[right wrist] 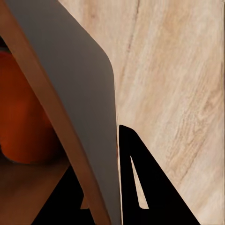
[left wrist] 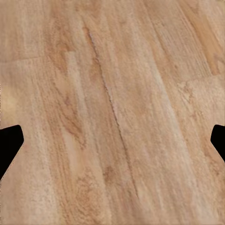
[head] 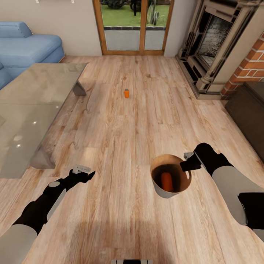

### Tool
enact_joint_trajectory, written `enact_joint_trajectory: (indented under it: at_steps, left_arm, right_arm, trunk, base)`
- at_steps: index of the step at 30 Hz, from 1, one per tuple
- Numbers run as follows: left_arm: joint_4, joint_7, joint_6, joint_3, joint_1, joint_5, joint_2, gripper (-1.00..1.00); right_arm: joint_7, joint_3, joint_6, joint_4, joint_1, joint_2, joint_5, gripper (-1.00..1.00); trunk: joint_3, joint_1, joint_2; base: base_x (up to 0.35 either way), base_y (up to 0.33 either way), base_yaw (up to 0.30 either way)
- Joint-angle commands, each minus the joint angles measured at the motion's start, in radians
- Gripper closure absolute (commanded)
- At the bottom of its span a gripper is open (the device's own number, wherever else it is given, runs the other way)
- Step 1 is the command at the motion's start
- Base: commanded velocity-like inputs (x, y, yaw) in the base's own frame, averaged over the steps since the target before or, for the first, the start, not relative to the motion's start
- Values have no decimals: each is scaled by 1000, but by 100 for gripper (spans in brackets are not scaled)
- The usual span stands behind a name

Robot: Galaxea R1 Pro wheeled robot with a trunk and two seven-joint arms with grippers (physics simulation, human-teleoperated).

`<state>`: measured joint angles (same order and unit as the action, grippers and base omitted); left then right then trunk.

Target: Put the three can of soda from the living room inside the tash can in the kitchen.

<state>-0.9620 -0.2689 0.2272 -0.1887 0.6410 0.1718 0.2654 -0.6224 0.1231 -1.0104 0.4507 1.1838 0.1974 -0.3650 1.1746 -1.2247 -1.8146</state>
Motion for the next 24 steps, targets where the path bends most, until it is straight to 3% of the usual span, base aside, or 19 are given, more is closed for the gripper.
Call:
enact_joint_trajectory:
  at_steps: [1,11,17,24]
  left_arm:
    - [0,0,0,0,0,0,0,-100]
    - [66,1,-1,0,0,-1,0,-100]
    - [79,6,-16,0,0,0,-3,-100]
    - [106,15,-57,4,-1,0,-44,-100]
  right_arm:
    - [-7,-4,-10,0,0,2,34,100]
    - [-5,-9,-11,-2,-15,13,35,100]
    - [-7,-66,-6,-2,-36,14,35,100]
    - [-8,-80,48,-2,-69,9,37,100]
  trunk:
    - [0,0,0]
    - [0,0,0]
    - [0,0,0]
    - [0,0,0]
  base:
    - [268,0,0]
    - [313,0,0]
    - [326,0,0]
    - [322,0,0]
